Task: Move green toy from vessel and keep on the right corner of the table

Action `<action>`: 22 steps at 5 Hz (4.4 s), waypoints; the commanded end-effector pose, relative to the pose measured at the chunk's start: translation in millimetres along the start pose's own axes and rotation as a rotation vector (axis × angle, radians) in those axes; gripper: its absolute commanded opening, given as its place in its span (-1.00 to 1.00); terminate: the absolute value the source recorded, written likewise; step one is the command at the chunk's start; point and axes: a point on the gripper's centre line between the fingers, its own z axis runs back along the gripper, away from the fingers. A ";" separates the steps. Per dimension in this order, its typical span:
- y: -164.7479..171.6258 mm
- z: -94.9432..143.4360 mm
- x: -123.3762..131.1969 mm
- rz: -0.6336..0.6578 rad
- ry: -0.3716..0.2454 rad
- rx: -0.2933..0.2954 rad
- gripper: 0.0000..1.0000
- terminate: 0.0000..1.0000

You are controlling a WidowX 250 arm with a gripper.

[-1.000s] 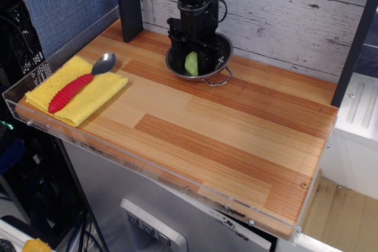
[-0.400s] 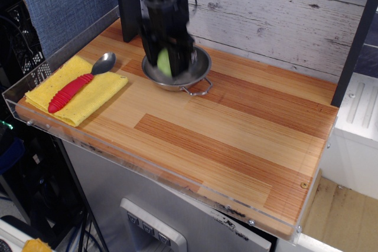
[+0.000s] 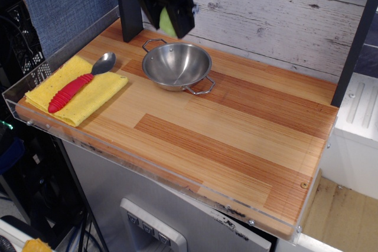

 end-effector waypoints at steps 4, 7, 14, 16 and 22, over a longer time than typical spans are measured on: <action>-119.9 -32.7 -56.3 -0.087 0.173 -0.069 -1.00 -1.00; -144.2 -67.5 -54.3 -0.145 0.282 -0.029 -1.00 -1.00; -100.4 16.2 -63.8 0.070 0.151 0.047 1.00 -1.00; -78.7 -1.3 -62.6 0.088 0.212 0.072 1.00 -1.00; -78.7 -1.3 -62.6 0.088 0.212 0.072 1.00 -1.00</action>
